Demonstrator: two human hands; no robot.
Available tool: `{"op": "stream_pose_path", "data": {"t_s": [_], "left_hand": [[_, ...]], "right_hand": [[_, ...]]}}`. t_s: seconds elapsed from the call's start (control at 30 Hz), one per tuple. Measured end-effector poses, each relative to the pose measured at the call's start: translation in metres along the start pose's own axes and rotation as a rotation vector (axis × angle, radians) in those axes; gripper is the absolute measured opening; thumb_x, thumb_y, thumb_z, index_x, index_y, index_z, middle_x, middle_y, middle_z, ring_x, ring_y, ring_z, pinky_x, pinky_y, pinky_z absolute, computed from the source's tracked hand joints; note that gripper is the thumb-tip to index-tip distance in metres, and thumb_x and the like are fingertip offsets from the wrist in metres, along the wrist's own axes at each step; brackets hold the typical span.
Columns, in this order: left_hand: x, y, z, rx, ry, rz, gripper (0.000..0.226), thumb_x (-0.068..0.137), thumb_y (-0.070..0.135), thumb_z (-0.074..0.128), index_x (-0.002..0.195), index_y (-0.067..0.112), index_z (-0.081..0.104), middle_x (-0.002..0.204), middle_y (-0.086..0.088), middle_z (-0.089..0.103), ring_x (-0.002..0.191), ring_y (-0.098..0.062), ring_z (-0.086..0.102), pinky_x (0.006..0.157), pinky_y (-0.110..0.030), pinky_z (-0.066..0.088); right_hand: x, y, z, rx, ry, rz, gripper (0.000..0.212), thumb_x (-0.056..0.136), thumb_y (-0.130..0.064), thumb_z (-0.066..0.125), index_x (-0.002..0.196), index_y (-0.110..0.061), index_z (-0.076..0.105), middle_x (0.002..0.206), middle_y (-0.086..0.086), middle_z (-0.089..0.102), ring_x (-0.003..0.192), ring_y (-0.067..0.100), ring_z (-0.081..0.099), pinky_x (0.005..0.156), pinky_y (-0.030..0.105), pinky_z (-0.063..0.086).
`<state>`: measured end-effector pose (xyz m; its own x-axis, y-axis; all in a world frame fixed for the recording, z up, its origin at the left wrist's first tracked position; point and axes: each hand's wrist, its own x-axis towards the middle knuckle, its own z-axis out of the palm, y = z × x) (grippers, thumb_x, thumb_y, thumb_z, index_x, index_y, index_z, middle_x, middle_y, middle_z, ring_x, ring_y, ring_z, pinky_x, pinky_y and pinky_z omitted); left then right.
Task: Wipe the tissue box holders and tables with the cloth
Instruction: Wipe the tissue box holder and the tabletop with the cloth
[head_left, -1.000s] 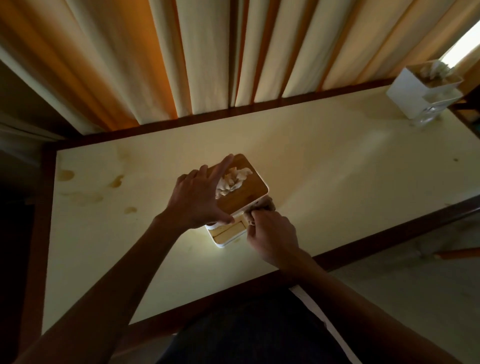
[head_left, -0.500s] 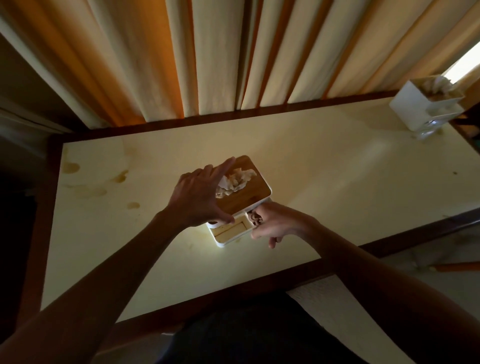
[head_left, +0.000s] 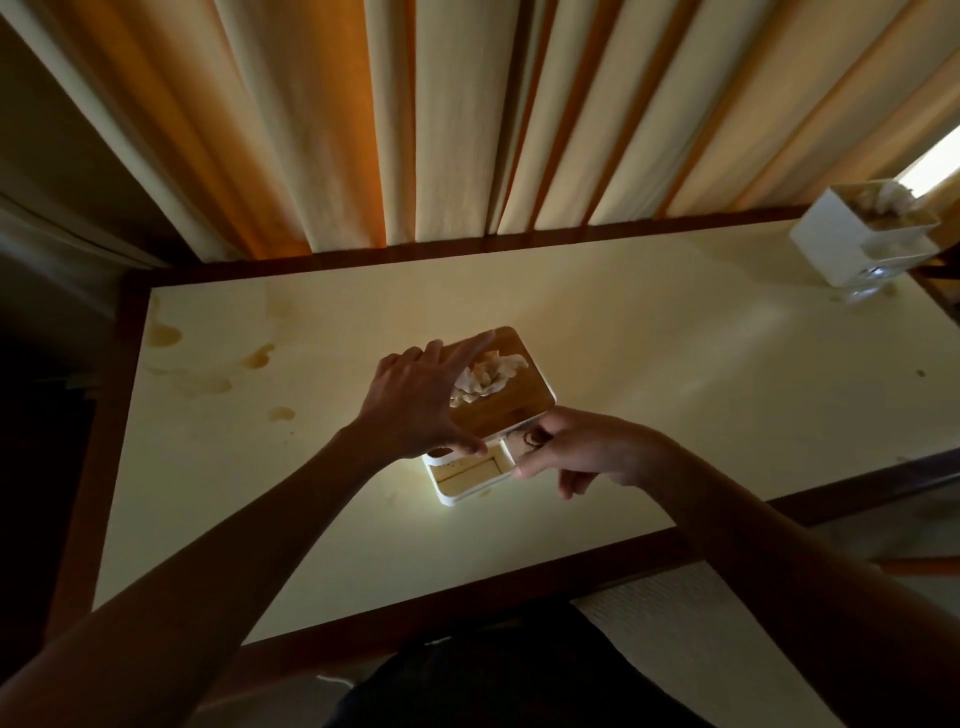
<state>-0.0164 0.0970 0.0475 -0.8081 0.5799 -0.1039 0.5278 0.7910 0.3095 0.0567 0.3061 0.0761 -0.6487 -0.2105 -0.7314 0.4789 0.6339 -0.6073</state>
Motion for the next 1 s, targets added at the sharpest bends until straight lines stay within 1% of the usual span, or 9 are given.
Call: {"op": "stream_pose_path", "data": {"t_s": [0.1, 0.23, 0.43, 0.53, 0.63, 0.77, 0.87, 0.93, 1.0], "left_hand": [[0.000, 0.001, 0.000, -0.005, 0.004, 0.002, 0.131, 0.049, 0.083, 0.073, 0.148, 0.047, -0.005, 0.126, -0.005, 0.052, 0.109, -0.027, 0.054, 0.097, -0.047, 0.044], [0.000, 0.001, 0.001, -0.017, 0.008, -0.015, 0.130, 0.048, 0.082, 0.073, 0.150, 0.047, -0.001, 0.126, -0.005, 0.052, 0.110, -0.027, 0.054, 0.098, -0.047, 0.044], [-0.001, 0.004, 0.002, -0.035, -0.009, -0.041, 0.129, 0.050, 0.080, 0.074, 0.149, 0.046, -0.001, 0.130, -0.006, 0.048, 0.116, -0.027, 0.049, 0.102, -0.046, 0.040], [-0.002, 0.005, 0.002, -0.049, -0.014, -0.051, 0.129, 0.050, 0.078, 0.075, 0.149, 0.047, -0.002, 0.131, -0.006, 0.046, 0.118, -0.028, 0.047, 0.103, -0.046, 0.038], [-0.002, 0.007, 0.001, -0.043, -0.010, -0.064, 0.129, 0.050, 0.077, 0.076, 0.149, 0.049, -0.003, 0.131, -0.007, 0.046, 0.118, -0.028, 0.046, 0.104, -0.045, 0.037], [-0.001, 0.007, 0.002, -0.042, -0.008, -0.061, 0.130, 0.051, 0.079, 0.074, 0.149, 0.049, -0.006, 0.134, -0.007, 0.044, 0.120, -0.028, 0.045, 0.104, -0.046, 0.037], [-0.003, 0.004, 0.004, -0.049, -0.001, -0.053, 0.129, 0.051, 0.082, 0.072, 0.150, 0.047, -0.005, 0.133, -0.007, 0.044, 0.119, -0.028, 0.045, 0.104, -0.046, 0.038], [-0.003, 0.004, 0.005, -0.057, -0.001, -0.046, 0.128, 0.052, 0.083, 0.070, 0.151, 0.046, -0.003, 0.135, -0.008, 0.044, 0.120, -0.028, 0.044, 0.105, -0.048, 0.038], [-0.003, 0.004, 0.006, -0.068, -0.003, -0.053, 0.128, 0.053, 0.082, 0.071, 0.151, 0.044, -0.001, 0.136, -0.008, 0.044, 0.121, -0.028, 0.044, 0.105, -0.047, 0.038]], "right_hand": [[0.001, 0.001, 0.003, -0.045, 0.002, 0.009, 0.049, 0.086, -0.027, 0.075, 0.127, -0.019, 0.049, 0.104, 0.002, 0.059, 0.057, 0.009, 0.059, 0.054, 0.024, 0.048], [0.013, 0.002, 0.010, -0.162, 0.010, 0.064, 0.049, 0.084, -0.031, 0.077, 0.119, -0.014, 0.049, 0.088, 0.004, 0.051, 0.058, 0.010, 0.045, 0.049, 0.024, 0.040], [0.006, -0.005, -0.002, -0.453, -0.016, -0.006, 0.042, 0.082, -0.040, 0.078, 0.107, -0.013, 0.057, 0.086, 0.006, 0.062, 0.062, 0.013, 0.052, 0.050, 0.024, 0.042], [0.015, -0.002, 0.014, -0.544, 0.039, 0.008, 0.058, 0.079, -0.048, 0.079, 0.115, -0.012, 0.052, 0.098, 0.011, 0.068, 0.062, 0.014, 0.058, 0.048, 0.024, 0.046], [0.019, 0.009, 0.022, -0.390, 0.124, -0.040, 0.055, 0.079, -0.044, 0.079, 0.119, -0.016, 0.055, 0.091, 0.007, 0.068, 0.057, 0.014, 0.060, 0.046, 0.023, 0.047], [-0.004, 0.016, 0.004, 0.010, 0.235, -0.188, 0.012, 0.088, -0.018, 0.071, 0.095, -0.009, 0.073, 0.075, 0.005, 0.071, 0.044, 0.017, 0.050, 0.040, 0.023, 0.038], [-0.036, 0.021, -0.024, 0.325, 0.175, -0.216, 0.014, 0.092, -0.007, 0.063, 0.097, -0.005, 0.075, 0.075, 0.016, 0.068, 0.038, 0.015, 0.043, 0.041, 0.022, 0.033], [-0.056, 0.028, -0.044, 0.466, 0.234, -0.162, 0.013, 0.094, -0.009, 0.061, 0.094, -0.004, 0.073, 0.066, 0.013, 0.051, 0.046, 0.016, 0.047, 0.046, 0.027, 0.038], [-0.068, 0.032, -0.055, 0.699, 0.268, -0.060, 0.018, 0.088, -0.018, 0.065, 0.099, -0.004, 0.069, 0.075, 0.009, 0.051, 0.053, 0.017, 0.052, 0.046, 0.028, 0.044]]}}
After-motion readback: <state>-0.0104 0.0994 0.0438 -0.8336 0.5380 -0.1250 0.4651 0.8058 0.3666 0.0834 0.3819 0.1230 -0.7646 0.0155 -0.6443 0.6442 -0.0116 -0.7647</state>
